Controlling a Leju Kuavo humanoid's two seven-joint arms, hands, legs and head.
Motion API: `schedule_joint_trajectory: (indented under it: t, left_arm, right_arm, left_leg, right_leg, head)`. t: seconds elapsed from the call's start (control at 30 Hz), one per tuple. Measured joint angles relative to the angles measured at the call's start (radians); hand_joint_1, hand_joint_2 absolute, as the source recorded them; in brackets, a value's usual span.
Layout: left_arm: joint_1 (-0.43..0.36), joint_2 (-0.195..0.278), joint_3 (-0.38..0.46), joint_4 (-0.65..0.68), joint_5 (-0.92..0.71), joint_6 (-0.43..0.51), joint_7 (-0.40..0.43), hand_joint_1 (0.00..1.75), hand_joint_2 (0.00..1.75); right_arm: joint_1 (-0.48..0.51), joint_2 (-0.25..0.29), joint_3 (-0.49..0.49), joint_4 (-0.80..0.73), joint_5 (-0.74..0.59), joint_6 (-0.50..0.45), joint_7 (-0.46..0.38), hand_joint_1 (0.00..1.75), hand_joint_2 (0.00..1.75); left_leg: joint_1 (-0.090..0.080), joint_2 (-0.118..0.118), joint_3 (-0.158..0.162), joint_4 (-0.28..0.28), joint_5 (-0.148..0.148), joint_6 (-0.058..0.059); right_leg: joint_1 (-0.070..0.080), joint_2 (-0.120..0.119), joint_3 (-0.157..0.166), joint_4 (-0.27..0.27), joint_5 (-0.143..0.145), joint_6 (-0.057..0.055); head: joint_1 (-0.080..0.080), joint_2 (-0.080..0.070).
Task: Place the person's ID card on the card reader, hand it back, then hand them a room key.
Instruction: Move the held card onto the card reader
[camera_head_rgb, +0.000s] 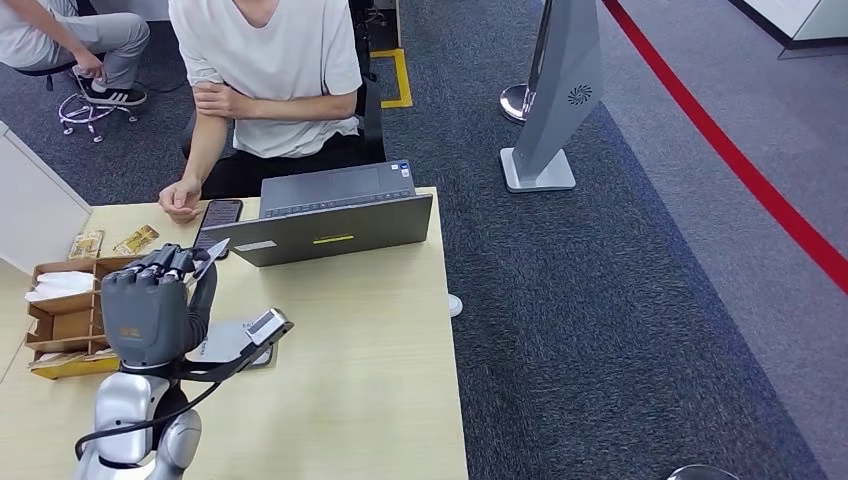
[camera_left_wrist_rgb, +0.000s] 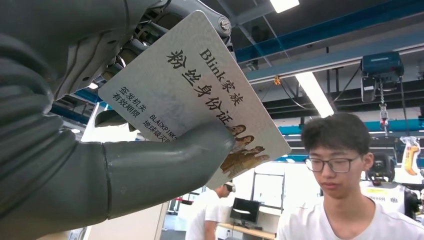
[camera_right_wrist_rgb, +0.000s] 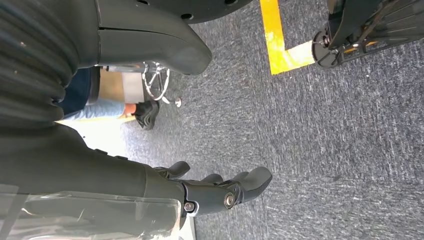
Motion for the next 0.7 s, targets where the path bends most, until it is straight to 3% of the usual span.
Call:
schedule_joint_trajectory:
  t: [0.13, 0.23, 0.33, 0.7]
  left_arm:
    - [0.015, 0.002, -0.007, -0.012, -0.001, -0.029, 0.007, 1.75, 1.75]
    - [0.014, 0.004, -0.009, -0.001, 0.001, -0.126, 0.035, 1.75, 1.75]
    - [-0.005, 0.005, -0.009, 0.062, 0.006, -0.212, 0.063, 1.75, 1.75]
    - [-0.055, -0.003, -0.032, 0.234, -0.012, -0.334, 0.112, 1.75, 1.75]
  right_arm:
    - [0.000, 0.000, -0.007, 0.000, -0.006, 0.000, 0.001, 0.00, 1.75]
    - [0.000, 0.000, -0.011, 0.000, -0.005, 0.000, 0.002, 0.00, 1.75]
    - [0.000, -0.001, -0.011, 0.000, -0.005, 0.000, 0.002, 0.00, 1.75]
    - [0.000, -0.004, -0.011, 0.000, -0.006, 0.001, 0.011, 0.00, 1.75]
  left_leg:
    - [0.000, 0.000, 0.000, 0.000, 0.000, 0.000]
    - [0.000, 0.000, 0.000, 0.000, 0.000, 0.000]
    - [0.000, 0.000, 0.000, 0.000, 0.000, 0.000]
    - [0.000, 0.000, 0.000, 0.000, 0.000, 0.000]
  right_leg:
    - [0.000, 0.000, 0.000, 0.000, 0.000, 0.000]
    - [0.000, 0.000, 0.000, 0.000, 0.000, 0.000]
    - [0.000, 0.000, 0.000, 0.000, 0.000, 0.000]
    - [0.000, 0.000, -0.001, 0.000, 0.001, 0.000]
  head:
    - [0.000, 0.000]
    - [0.000, 0.000]
    - [0.000, 0.000]
    - [0.000, 0.000]
